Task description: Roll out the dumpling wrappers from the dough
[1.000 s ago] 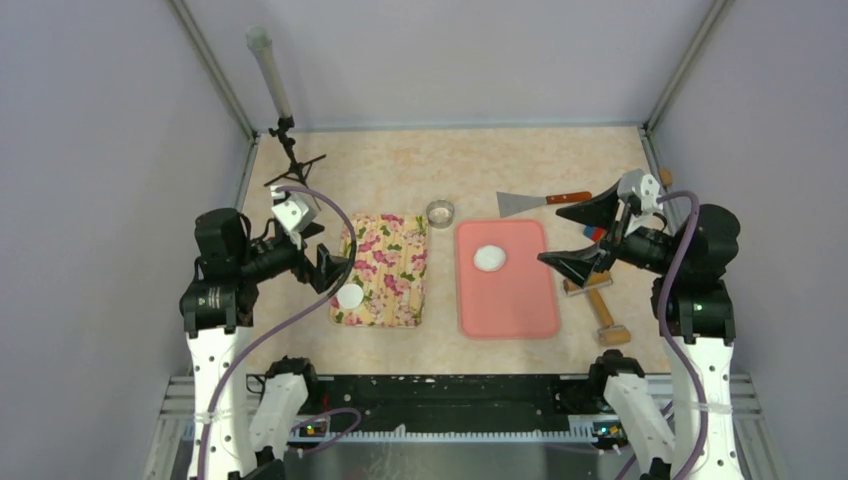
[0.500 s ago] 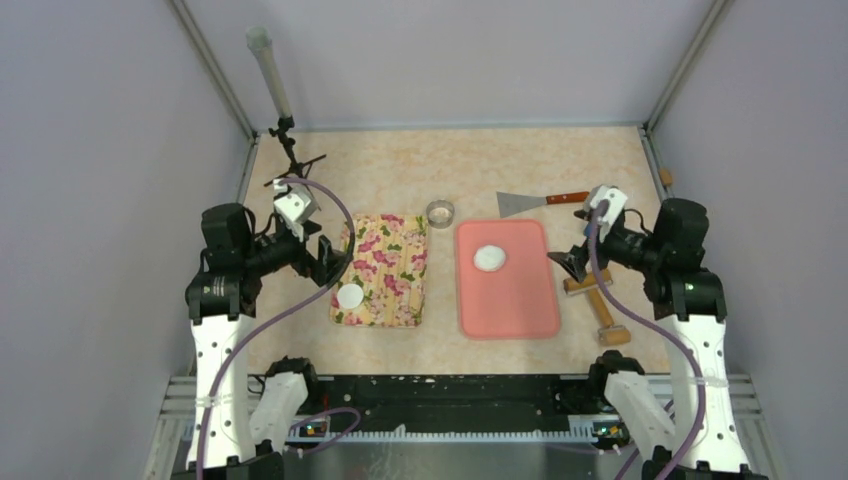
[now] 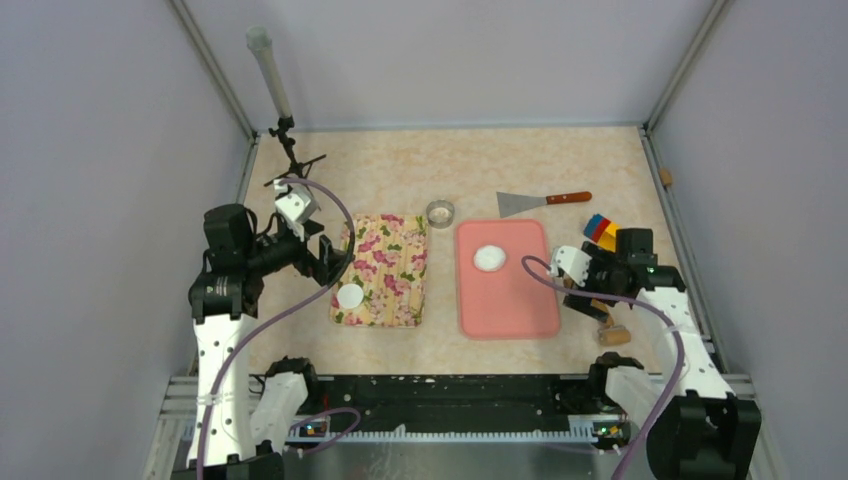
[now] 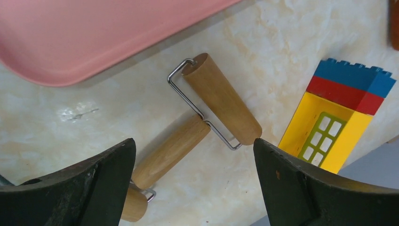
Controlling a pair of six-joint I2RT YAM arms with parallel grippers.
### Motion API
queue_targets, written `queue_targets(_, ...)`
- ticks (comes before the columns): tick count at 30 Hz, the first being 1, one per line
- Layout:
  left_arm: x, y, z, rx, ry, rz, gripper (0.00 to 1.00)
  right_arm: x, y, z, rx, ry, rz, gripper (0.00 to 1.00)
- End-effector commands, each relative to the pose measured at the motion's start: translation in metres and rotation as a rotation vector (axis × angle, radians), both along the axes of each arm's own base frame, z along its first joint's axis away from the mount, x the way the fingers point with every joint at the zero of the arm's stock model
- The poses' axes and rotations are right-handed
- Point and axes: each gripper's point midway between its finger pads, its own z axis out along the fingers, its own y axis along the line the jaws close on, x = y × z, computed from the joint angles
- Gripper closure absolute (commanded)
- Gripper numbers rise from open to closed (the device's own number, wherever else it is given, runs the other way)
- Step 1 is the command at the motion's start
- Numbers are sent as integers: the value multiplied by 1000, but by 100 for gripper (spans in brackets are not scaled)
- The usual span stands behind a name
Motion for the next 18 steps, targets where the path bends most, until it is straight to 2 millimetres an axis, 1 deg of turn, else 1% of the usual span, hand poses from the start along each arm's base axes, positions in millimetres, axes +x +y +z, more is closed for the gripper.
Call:
queue_targets(1,7,1,2,-16,-15,16,1,27,-20,3,-94,-31,-73,9)
queue_targets(2,7,2,2,-15,-12,21,1,24,-21,2,-88,4,-103,12)
queue_targets(4,8,3,0,-12,-11,26,1,15,-26,-7,-92,72,-156,16)
queue_targets(7,10,4,0,-10,-16,38,1,11,-36,-23,-124,89,-235,17)
queue_targets(9,10,5,0,-9,-17,43,1,3,-41,-34,-145,114,-277,17)
queue_targets(13,10,5,1,-8,-25,44,1,-10,-42,-52,-150,183,-294,20)
queue_targets(16,11,5,2,-7,-29,49,1,-11,-40,-66,-140,213,-300,24)
queue_targets(17,11,6,2,-6,-29,51,1,-10,-40,-70,-137,222,-309,26)
queue_targets(18,11,6,1,-6,-28,53,1,-7,-42,-73,-133,226,-324,30)
